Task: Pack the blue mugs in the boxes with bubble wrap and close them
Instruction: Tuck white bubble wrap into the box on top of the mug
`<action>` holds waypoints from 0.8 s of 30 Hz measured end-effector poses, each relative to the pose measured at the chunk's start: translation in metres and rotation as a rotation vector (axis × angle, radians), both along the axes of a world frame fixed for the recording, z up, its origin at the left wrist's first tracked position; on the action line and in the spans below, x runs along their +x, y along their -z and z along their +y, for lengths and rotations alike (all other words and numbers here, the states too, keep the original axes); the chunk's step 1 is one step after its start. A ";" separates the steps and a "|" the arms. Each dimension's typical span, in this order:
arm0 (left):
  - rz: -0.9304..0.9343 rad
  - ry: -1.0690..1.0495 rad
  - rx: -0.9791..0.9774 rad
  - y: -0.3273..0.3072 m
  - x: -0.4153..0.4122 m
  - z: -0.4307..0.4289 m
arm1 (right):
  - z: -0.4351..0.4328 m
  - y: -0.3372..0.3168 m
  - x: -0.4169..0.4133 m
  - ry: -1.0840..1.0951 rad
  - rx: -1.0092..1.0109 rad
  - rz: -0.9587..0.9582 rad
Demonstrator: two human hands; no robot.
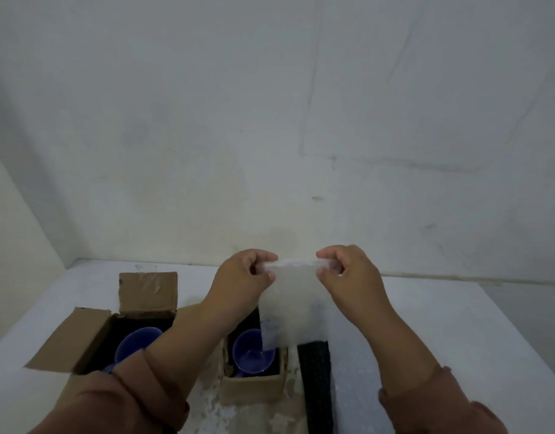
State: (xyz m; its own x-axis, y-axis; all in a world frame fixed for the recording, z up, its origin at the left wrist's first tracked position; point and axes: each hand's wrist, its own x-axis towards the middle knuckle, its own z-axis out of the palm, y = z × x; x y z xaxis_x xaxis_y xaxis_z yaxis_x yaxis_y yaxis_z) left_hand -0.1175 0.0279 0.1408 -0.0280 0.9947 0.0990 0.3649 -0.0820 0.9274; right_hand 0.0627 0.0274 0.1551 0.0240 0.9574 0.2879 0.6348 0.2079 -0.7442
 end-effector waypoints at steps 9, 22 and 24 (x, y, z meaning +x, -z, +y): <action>-0.475 0.340 -0.160 -0.001 -0.036 0.005 | 0.005 -0.042 -0.021 -0.264 -0.130 0.583; -0.654 0.301 -0.361 0.007 -0.037 -0.002 | 0.005 0.014 -0.044 -0.283 -0.502 0.856; -0.637 0.248 -0.381 0.010 -0.043 0.000 | 0.004 0.015 -0.036 -0.317 -0.520 0.758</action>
